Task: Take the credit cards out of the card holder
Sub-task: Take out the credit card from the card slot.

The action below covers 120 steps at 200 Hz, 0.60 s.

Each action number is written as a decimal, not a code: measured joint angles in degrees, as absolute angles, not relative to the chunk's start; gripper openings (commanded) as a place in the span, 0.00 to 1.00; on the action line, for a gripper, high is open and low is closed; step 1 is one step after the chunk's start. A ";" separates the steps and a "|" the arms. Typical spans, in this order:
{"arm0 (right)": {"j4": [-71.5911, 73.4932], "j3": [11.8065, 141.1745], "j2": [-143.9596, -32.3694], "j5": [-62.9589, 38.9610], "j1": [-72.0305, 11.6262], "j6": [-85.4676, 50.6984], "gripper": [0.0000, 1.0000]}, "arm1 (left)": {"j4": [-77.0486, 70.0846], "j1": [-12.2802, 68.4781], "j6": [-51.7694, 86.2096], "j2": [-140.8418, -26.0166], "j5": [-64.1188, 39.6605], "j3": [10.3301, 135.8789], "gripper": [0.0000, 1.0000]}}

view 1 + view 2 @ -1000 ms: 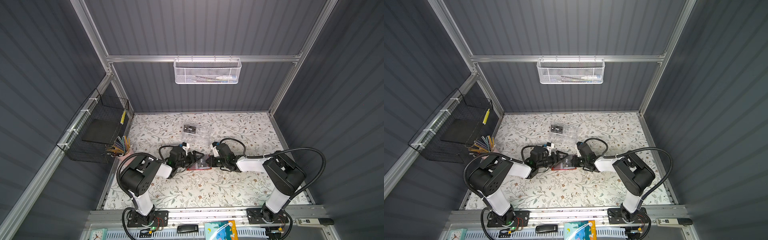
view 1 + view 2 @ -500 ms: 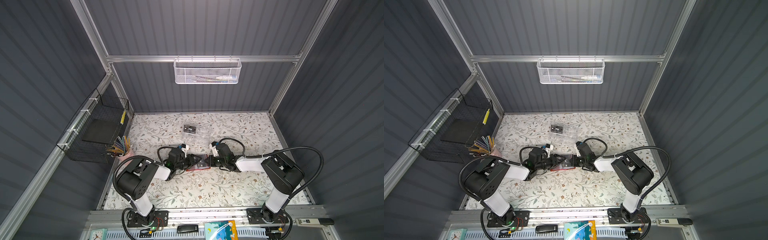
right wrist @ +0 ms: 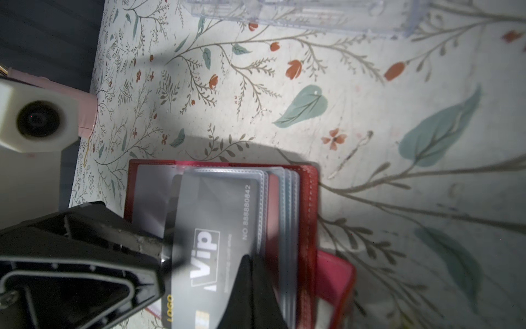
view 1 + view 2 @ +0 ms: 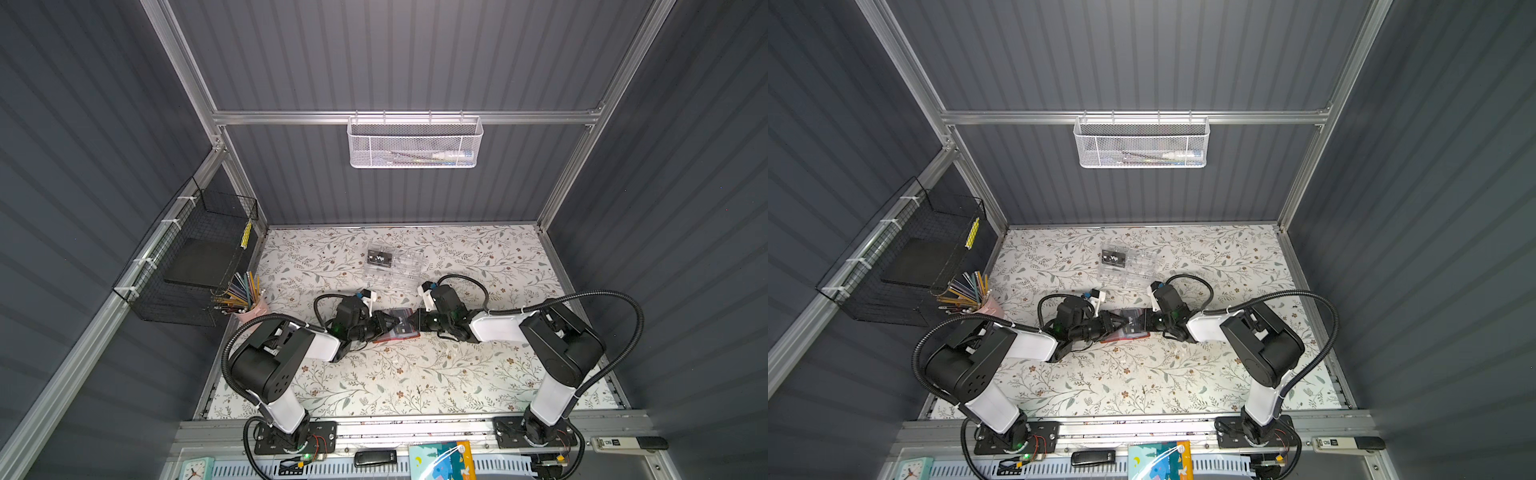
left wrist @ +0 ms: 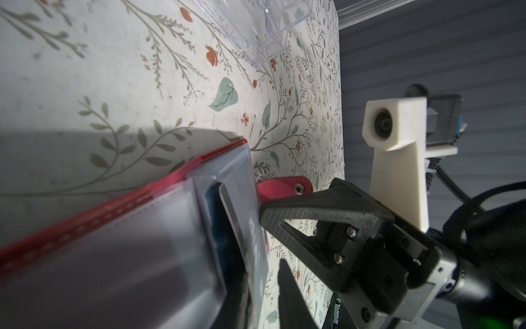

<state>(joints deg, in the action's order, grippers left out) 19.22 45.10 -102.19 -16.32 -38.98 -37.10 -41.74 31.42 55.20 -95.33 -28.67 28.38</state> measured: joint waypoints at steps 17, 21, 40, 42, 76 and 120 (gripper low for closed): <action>19.77 45.54 -102.67 -16.32 -38.96 -37.08 0.00 | -40.25 31.42 54.28 -94.24 -28.67 28.38 0.06; 19.86 45.63 -102.74 -16.32 -38.96 -37.08 0.00 | -39.90 31.42 54.19 -93.97 -28.67 28.38 0.06; 19.81 45.76 -103.22 -16.27 -38.92 -37.08 0.00 | -38.24 31.42 53.43 -92.95 -28.67 28.38 0.05; 19.77 45.76 -103.26 -16.29 -38.87 -37.08 0.00 | -38.09 31.42 53.32 -92.86 -28.69 28.38 0.04; 18.17 45.69 -104.38 -16.60 -38.74 -37.06 0.00 | -37.54 31.48 51.83 -91.70 -28.95 28.38 0.00; 18.15 45.71 -104.33 -16.67 -38.72 -37.06 0.03 | -36.47 31.51 50.17 -91.59 -29.12 28.51 0.00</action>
